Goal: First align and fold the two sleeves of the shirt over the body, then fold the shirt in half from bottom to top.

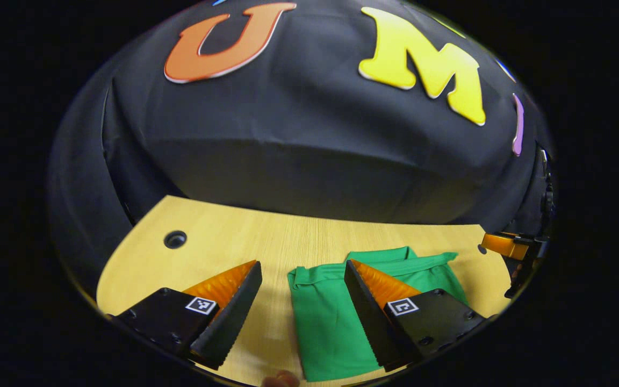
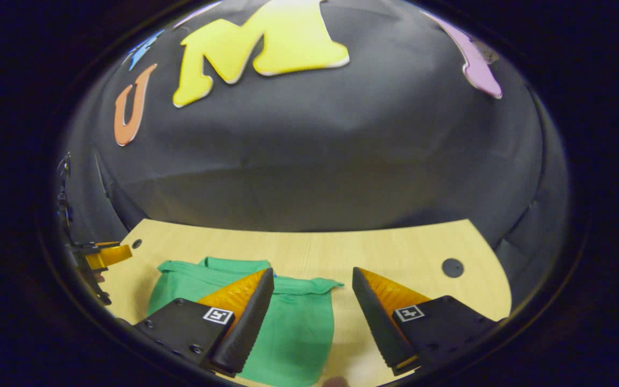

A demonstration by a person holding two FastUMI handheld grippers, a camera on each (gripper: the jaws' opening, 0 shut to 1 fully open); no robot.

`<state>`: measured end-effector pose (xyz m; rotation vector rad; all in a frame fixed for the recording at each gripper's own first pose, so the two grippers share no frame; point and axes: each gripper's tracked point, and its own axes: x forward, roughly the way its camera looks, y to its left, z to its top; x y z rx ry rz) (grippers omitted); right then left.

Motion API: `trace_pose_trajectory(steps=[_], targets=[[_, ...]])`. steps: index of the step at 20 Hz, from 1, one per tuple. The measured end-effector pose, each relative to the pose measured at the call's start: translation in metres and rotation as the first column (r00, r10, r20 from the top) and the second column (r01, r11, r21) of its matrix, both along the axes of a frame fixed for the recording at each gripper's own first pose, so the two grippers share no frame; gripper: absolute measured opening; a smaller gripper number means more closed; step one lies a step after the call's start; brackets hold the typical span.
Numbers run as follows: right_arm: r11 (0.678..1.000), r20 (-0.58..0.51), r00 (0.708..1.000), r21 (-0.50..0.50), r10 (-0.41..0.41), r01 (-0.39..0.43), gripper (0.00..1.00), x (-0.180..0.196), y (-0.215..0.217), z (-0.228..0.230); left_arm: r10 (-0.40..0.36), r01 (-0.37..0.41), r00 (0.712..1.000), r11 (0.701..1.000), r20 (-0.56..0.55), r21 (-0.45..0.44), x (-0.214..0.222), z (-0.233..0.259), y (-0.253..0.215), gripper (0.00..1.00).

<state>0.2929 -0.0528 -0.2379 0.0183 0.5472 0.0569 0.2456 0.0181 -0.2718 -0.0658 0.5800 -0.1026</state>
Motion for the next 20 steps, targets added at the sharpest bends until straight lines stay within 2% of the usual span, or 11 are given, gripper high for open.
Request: trace_pose_trajectory(steps=[1,3,5,6,8,9,11,16,18,19,20], targets=[[1.000,0.037,0.999,-0.009,0.006,-0.006,0.93,-0.014,0.005,0.026,0.004,-0.005,0.999,1.000,0.040,0.010,-0.007,0.026,-0.001,0.99],[0.999,0.126,0.992,-0.037,0.013,-0.009,0.94,-0.042,0.013,0.080,0.011,-0.016,0.991,0.999,0.130,0.037,-0.026,0.079,-0.001,0.99],[0.998,0.216,0.976,-0.066,0.022,-0.008,0.90,-0.074,0.019,0.129,0.009,-0.023,0.978,0.998,0.209,0.067,-0.055,0.133,0.002,0.98],[0.997,0.255,0.967,-0.078,0.028,-0.008,0.94,-0.097,0.021,0.152,0.006,-0.023,0.969,0.998,0.248,0.065,-0.070,0.157,-0.002,0.99],[0.996,0.314,0.949,-0.084,0.033,-0.007,0.91,-0.136,0.031,0.186,0.008,-0.028,0.947,0.998,0.320,0.057,-0.106,0.202,-0.005,0.98],[0.997,0.337,0.941,-0.075,0.015,0.011,0.95,-0.155,0.032,0.199,0.022,-0.050,0.934,0.996,0.357,0.068,-0.126,0.223,-0.002,0.98],[0.999,0.383,0.924,-0.038,0.002,0.014,0.93,-0.193,0.042,0.222,0.043,-0.076,0.906,0.995,0.422,0.062,-0.162,0.255,-0.006,0.98],[0.999,0.441,0.897,-0.013,-0.035,0.046,0.92,-0.273,0.050,0.243,0.065,-0.110,0.863,0.992,0.500,0.061,-0.245,0.287,0.002,0.98],[0.998,0.442,0.895,0.005,-0.052,0.055,0.92,-0.300,0.053,0.241,0.039,-0.077,0.858,0.996,0.512,0.053,-0.276,0.288,-0.011,0.98],[0.998,0.444,0.895,0.009,-0.053,0.054,0.92,-0.311,0.056,0.239,0.032,-0.073,0.859,0.995,0.511,0.062,-0.288,0.284,-0.014,1.00],[0.998,0.447,0.893,-0.001,-0.056,0.063,0.95,-0.322,0.055,0.238,0.036,-0.078,0.863,0.995,0.504,0.063,-0.299,0.280,-0.014,0.98]])
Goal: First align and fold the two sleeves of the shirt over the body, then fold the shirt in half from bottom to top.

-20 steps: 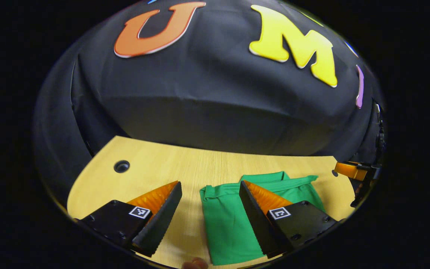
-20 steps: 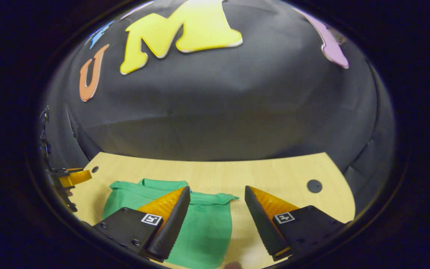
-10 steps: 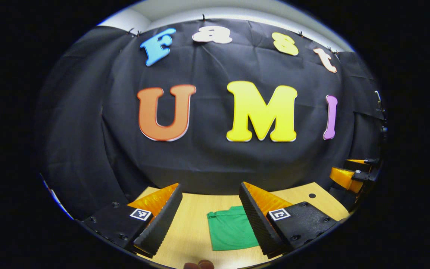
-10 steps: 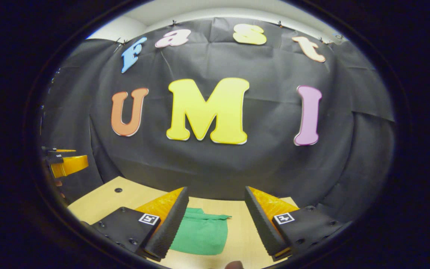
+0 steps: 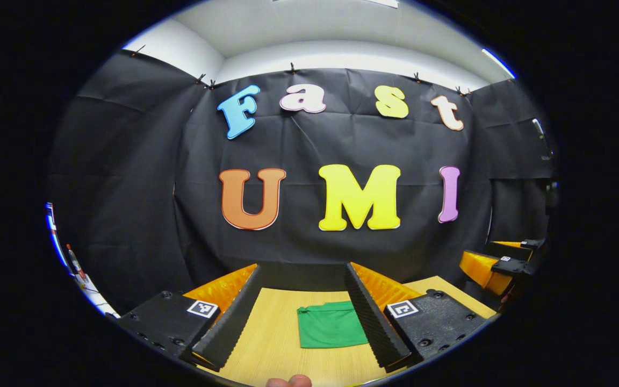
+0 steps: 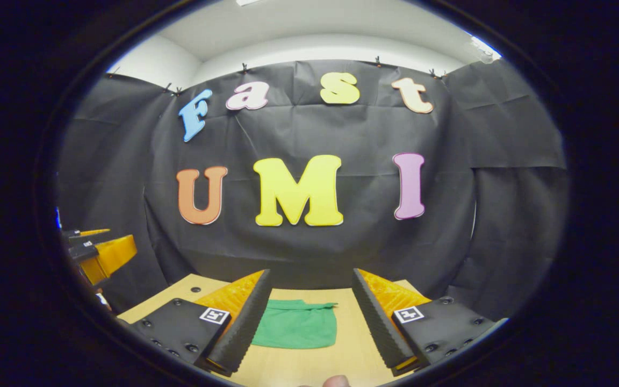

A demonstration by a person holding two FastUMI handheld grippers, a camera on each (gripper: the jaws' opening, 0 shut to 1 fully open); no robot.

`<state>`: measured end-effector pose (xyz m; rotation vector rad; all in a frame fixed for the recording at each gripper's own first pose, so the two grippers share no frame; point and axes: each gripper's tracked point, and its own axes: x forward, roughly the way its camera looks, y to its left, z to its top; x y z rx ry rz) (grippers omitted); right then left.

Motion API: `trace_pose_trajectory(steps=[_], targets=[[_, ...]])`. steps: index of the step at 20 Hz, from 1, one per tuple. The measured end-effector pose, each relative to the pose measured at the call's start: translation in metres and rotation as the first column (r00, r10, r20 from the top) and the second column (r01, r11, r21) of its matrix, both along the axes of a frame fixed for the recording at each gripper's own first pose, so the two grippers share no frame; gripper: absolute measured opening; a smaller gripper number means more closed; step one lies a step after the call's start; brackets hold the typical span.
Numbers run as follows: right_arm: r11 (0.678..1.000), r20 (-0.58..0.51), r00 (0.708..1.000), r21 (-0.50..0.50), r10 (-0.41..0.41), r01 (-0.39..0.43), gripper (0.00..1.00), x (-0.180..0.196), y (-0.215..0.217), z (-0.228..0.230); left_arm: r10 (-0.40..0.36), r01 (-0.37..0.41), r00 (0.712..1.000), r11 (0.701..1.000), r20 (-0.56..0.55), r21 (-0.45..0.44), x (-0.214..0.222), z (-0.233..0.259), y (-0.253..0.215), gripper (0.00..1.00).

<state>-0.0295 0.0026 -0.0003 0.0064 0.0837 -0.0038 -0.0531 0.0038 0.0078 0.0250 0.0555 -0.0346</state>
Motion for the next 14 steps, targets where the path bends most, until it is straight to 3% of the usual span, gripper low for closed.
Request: trace_pose_trajectory(steps=[1,2,3,4,5,14], targets=[[1.000,0.004,1.000,-0.015,-0.009,0.009,0.92,-0.009,-0.001,-0.001,-0.001,0.001,1.000,1.000,-0.001,-0.011,-0.009,-0.002,-0.003,1.00],[0.999,0.009,1.000,-0.032,-0.007,0.008,0.92,-0.017,0.002,-0.001,-0.011,0.011,1.000,1.000,0.004,-0.027,-0.015,-0.001,-0.008,0.89],[0.999,0.016,1.000,-0.046,-0.009,0.009,0.92,-0.023,0.004,0.001,-0.017,0.017,1.000,0.999,0.004,-0.035,-0.020,0.001,-0.012,0.98],[0.998,0.030,1.000,-0.057,-0.007,0.009,0.92,-0.027,0.006,0.005,-0.027,0.027,1.000,0.999,0.003,-0.035,-0.021,0.000,-0.014,0.89],[0.998,0.043,0.999,-0.064,-0.008,0.010,0.92,-0.031,0.008,0.009,-0.031,0.031,1.000,0.999,0.005,-0.026,-0.022,-0.001,-0.015,0.98],[0.997,0.069,0.998,-0.078,-0.013,0.018,0.92,-0.041,-0.001,0.014,-0.056,0.056,0.998,0.998,-0.010,-0.007,-0.015,-0.005,-0.026,0.98]])
